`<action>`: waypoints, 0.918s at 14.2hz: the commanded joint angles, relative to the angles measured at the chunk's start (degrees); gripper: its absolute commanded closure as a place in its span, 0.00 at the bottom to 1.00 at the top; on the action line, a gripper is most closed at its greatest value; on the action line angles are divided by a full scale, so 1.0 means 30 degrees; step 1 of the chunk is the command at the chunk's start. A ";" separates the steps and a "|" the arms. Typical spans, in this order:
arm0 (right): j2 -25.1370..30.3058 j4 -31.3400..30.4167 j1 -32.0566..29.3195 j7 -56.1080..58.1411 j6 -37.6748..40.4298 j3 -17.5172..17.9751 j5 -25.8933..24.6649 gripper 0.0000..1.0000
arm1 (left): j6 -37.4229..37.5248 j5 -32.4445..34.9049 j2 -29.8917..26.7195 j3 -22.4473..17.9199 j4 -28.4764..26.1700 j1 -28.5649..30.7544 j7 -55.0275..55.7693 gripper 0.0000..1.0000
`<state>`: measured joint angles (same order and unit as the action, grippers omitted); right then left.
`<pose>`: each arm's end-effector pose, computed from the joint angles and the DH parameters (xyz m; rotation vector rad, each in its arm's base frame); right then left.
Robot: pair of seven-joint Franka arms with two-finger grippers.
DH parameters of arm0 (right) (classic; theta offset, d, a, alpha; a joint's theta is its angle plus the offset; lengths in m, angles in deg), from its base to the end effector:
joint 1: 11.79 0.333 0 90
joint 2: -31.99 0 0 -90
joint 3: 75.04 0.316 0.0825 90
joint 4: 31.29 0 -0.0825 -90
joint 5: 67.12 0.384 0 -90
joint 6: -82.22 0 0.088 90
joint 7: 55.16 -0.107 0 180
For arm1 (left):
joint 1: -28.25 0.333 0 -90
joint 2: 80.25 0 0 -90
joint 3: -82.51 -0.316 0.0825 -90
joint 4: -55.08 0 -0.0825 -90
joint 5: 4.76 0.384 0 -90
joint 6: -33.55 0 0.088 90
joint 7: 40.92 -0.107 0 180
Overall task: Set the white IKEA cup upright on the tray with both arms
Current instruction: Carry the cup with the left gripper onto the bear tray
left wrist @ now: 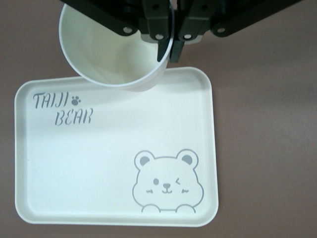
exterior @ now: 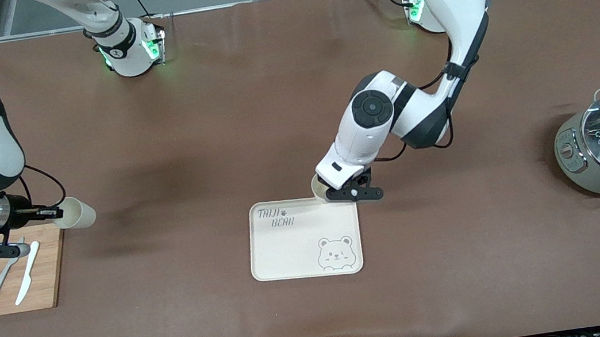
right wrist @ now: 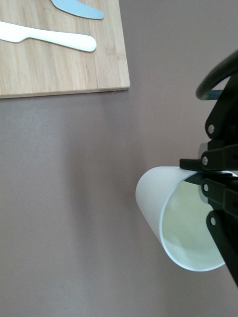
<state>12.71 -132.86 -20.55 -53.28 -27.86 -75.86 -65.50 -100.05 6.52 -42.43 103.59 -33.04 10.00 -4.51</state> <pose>0.6124 -0.1007 0.3564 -3.0807 0.2257 0.2864 0.5876 -0.4184 0.3034 2.9752 -0.1238 0.1573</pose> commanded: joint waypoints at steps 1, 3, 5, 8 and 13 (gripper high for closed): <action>0.0066 0.1186 0.0223 -0.0156 0.1503 0.0157 0.0192 1.00 | 0.0472 0.0490 0.0867 -0.0404 0.1655 -0.0333 0.0228 1.00; 0.0066 0.1539 0.0749 -0.1261 0.2034 0.0128 0.0309 1.00 | 0.0384 0.0490 0.1627 -0.0812 0.2153 -0.0363 0.0111 1.00; 0.0066 0.1628 0.1306 -0.2672 0.2065 0.0128 0.0309 1.00 | 0.0296 0.0607 0.2302 -0.1309 0.2886 -0.0829 0.0052 1.00; -0.0022 0.1804 0.2447 -0.4805 0.2094 0.0157 0.0426 1.00 | 0.0179 0.0754 0.2831 -0.2014 0.3006 -0.1211 -0.0327 1.00; -0.0227 0.2506 0.4295 -0.9085 0.2035 0.0157 0.0719 1.00 | -0.0348 0.0754 0.3183 -0.2074 0.2977 -0.1213 -0.0387 1.00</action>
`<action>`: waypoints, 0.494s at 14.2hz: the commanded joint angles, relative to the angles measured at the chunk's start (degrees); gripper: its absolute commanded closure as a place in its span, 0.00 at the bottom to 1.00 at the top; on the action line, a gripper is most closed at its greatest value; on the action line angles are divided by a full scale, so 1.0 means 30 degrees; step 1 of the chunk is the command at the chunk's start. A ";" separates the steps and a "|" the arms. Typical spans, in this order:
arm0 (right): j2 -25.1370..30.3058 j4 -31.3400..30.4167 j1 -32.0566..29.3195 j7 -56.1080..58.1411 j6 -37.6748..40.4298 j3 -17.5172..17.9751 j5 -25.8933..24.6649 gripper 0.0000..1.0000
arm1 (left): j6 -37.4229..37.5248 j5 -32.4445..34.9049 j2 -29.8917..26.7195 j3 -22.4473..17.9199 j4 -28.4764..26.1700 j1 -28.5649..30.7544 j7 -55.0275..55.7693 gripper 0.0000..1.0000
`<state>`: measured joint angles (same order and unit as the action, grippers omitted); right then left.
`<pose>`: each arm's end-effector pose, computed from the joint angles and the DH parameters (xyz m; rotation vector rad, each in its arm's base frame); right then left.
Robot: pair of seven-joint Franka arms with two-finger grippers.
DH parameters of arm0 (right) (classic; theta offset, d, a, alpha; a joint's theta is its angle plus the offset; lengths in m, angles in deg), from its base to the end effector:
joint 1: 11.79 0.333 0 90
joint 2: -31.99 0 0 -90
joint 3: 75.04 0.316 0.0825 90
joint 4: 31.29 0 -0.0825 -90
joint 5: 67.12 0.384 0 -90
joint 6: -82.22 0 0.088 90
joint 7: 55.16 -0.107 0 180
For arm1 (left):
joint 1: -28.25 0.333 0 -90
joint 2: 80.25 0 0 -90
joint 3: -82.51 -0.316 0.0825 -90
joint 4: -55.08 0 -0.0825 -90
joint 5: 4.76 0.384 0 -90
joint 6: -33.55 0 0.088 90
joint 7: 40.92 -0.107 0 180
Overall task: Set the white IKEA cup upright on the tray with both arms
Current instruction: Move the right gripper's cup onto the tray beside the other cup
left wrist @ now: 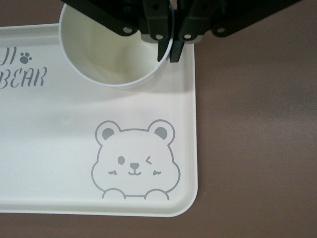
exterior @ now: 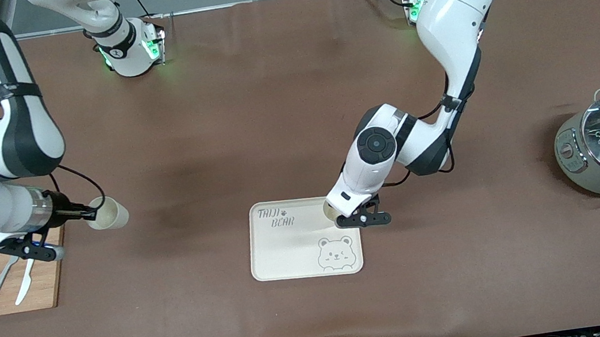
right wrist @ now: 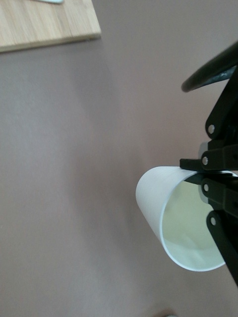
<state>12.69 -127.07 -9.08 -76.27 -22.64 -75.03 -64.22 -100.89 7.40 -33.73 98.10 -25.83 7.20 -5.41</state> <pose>0.6318 0.0341 0.3951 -3.0740 0.5250 0.2882 0.6233 -0.4057 0.2426 3.0226 -0.0917 0.1645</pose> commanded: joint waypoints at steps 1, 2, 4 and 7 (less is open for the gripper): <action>-0.0246 0.0607 0.0706 -0.2124 0.0294 -0.0118 0.0350 1.00 | -0.0214 0.0461 0.0427 -0.0246 0.0573 -0.0279 -0.0087 1.00; -0.0392 0.0607 0.0911 -0.2624 0.0178 -0.0118 0.0409 1.00 | -0.0448 0.0490 0.0487 -0.0246 0.0544 -0.0279 -0.0058 1.00; -0.0685 0.0665 0.1407 -0.3794 0.0002 -0.0147 0.1051 1.00 | -0.0596 0.0548 0.0546 -0.0246 0.0544 -0.0279 -0.0029 1.00; -0.0977 0.1338 0.1995 -0.5962 0.0002 -0.0118 0.1519 1.00 | -0.0976 0.0607 0.0751 -0.0246 0.0544 -0.0308 0.0030 1.00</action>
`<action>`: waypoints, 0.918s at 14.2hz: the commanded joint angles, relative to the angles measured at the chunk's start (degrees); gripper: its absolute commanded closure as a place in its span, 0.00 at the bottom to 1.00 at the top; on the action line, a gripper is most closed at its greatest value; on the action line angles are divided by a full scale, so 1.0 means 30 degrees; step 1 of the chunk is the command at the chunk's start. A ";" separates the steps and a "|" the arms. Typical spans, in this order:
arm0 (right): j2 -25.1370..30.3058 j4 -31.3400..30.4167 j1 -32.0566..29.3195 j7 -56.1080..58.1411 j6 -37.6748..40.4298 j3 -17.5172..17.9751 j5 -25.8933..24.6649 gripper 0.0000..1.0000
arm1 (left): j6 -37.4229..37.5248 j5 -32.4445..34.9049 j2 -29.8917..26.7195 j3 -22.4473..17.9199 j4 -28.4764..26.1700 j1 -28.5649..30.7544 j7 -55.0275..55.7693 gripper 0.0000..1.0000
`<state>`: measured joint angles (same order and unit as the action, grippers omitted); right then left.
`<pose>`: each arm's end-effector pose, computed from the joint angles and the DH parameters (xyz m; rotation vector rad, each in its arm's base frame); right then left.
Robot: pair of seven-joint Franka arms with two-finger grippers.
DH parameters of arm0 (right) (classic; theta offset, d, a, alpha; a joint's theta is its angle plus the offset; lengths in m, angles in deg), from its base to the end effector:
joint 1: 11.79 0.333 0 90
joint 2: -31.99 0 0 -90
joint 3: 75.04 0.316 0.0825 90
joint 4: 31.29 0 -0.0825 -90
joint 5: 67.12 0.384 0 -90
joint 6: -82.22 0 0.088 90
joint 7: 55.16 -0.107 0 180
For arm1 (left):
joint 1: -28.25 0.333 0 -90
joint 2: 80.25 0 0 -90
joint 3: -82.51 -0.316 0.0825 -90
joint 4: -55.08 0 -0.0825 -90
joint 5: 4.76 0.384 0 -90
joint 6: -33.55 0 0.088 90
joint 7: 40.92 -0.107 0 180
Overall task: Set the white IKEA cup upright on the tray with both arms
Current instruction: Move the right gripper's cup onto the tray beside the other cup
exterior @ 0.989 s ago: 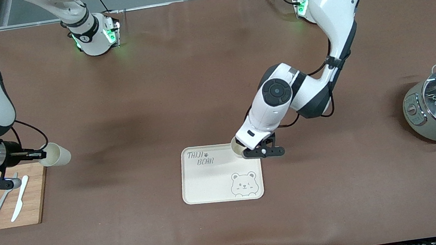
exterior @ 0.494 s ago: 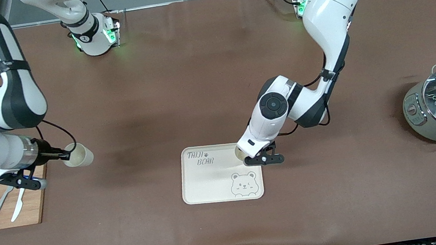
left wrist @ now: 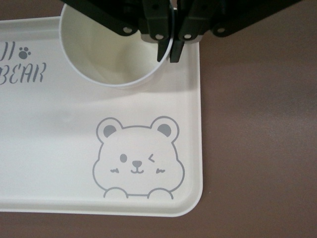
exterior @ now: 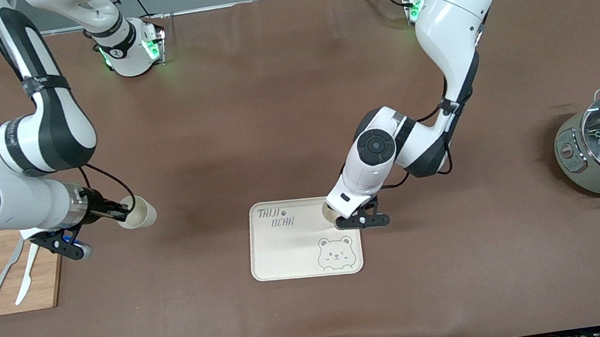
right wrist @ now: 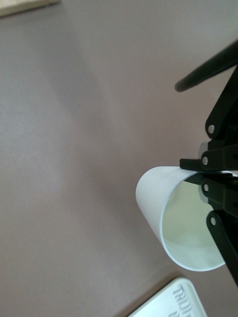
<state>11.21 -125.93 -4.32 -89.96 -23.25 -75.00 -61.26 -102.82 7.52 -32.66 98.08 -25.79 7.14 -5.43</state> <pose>0.6333 0.0916 0.3886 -2.9984 0.7852 0.3056 0.6240 -0.4074 0.2327 3.0086 -0.0932 0.1801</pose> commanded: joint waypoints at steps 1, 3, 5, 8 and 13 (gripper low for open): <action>-0.0721 0.1020 0.0844 -0.1959 0.0175 -0.0128 0.1058 1.00 | -0.0449 0.0567 0.0452 -0.0237 0.0529 -0.0288 0.0005 1.00; -0.0840 0.1079 0.1461 -0.2780 -0.0465 -0.0157 0.1677 1.00 | -0.1236 0.0596 0.0745 -0.0266 0.0529 -0.0405 0.0092 1.00; -0.1101 0.1108 0.1696 -0.4184 -0.0994 -0.0128 0.1766 1.00 | -0.1329 0.0684 0.0717 -0.0267 0.0500 -0.0406 0.0151 1.00; -0.1599 0.1079 0.2751 -0.6408 -0.2635 -0.0128 0.1736 1.00 | -0.1329 0.0684 0.0716 -0.0266 0.0500 -0.0376 0.0064 1.00; -0.2947 0.2423 0.4069 -0.9807 -0.2784 -0.0157 0.1678 1.00 | -0.1329 0.0714 0.0746 -0.0470 0.0529 -0.0376 -0.0229 1.00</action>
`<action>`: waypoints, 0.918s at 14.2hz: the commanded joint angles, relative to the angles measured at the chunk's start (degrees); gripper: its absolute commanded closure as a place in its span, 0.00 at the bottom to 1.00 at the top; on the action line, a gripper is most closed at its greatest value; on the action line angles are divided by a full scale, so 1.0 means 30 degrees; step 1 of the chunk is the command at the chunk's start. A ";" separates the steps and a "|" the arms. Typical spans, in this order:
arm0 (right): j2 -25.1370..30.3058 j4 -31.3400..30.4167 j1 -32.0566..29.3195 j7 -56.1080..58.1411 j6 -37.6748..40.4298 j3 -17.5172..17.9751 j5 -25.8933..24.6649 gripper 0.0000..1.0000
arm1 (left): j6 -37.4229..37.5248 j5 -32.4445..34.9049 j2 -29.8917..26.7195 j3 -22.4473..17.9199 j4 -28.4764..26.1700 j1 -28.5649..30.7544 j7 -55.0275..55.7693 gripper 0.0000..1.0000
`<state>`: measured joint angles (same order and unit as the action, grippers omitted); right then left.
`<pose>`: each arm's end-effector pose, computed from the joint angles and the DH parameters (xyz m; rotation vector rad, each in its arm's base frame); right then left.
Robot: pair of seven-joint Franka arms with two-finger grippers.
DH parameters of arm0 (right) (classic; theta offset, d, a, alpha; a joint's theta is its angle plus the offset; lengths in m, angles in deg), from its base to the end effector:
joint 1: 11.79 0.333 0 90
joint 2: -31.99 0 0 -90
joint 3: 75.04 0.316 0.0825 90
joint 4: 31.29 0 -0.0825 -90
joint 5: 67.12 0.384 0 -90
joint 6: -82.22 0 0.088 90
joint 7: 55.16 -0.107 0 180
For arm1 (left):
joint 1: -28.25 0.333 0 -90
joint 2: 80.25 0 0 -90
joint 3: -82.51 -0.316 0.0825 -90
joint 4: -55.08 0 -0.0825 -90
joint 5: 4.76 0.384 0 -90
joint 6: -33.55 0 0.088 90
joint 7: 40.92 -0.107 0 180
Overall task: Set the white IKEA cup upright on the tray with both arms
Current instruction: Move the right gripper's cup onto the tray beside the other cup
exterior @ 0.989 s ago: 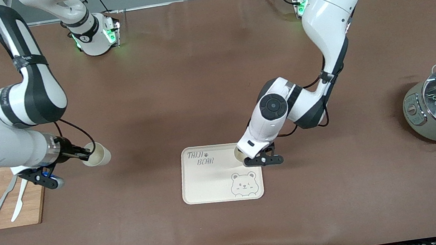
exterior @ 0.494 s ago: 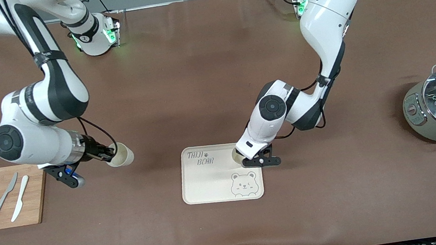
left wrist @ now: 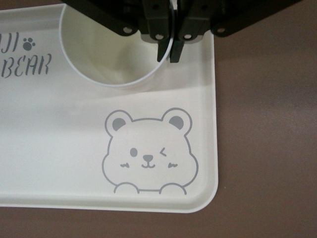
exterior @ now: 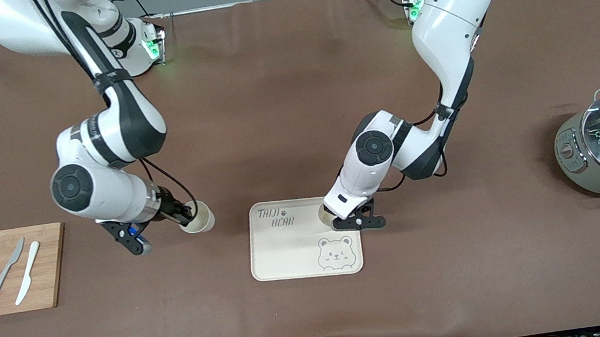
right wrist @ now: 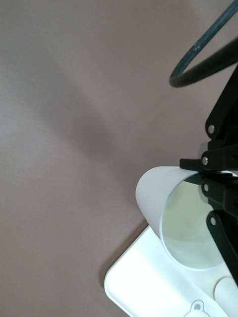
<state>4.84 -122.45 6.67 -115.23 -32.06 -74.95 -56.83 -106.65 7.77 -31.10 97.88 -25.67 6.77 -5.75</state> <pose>0.6370 0.2252 0.3550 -2.8080 1.1948 0.2398 0.6250 -0.4124 0.2205 2.9776 -0.1077 0.2268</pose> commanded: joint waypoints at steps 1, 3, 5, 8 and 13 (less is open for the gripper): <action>-0.1144 0.1670 0.0554 -0.2029 0.0096 -0.0145 0.0201 1.00 | -0.0051 0.0631 0.0228 -0.0549 0.0491 -0.0282 -0.0209 0.94; -0.1556 0.2141 0.1109 -0.3171 0.0037 -0.0174 0.0201 1.00 | -0.0051 0.0660 0.0228 -0.0551 0.0490 -0.0283 -0.0239 0.83; -0.2141 0.2755 0.1550 -0.4665 -0.0021 -0.0174 0.0143 1.00 | -0.0051 0.0660 0.0228 -0.0580 0.0491 -0.0283 -0.0706 0.63; -0.3343 0.3753 0.2252 -0.6308 -0.0868 -0.0174 0.0114 1.00 | -0.0080 0.0689 0.0257 -0.0580 0.0490 -0.0312 -0.0679 0.36; -0.4018 0.3726 0.3045 -0.8010 -0.2394 -0.0174 0.0113 1.00 | -0.0080 0.2329 0.0198 -0.0609 0.0374 -0.0370 -0.0445 0.00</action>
<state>-5.84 -113.26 15.01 -137.14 -38.89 -74.99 -56.83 -106.69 12.27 -31.05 96.97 -25.58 6.57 -7.99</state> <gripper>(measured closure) 0.969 0.185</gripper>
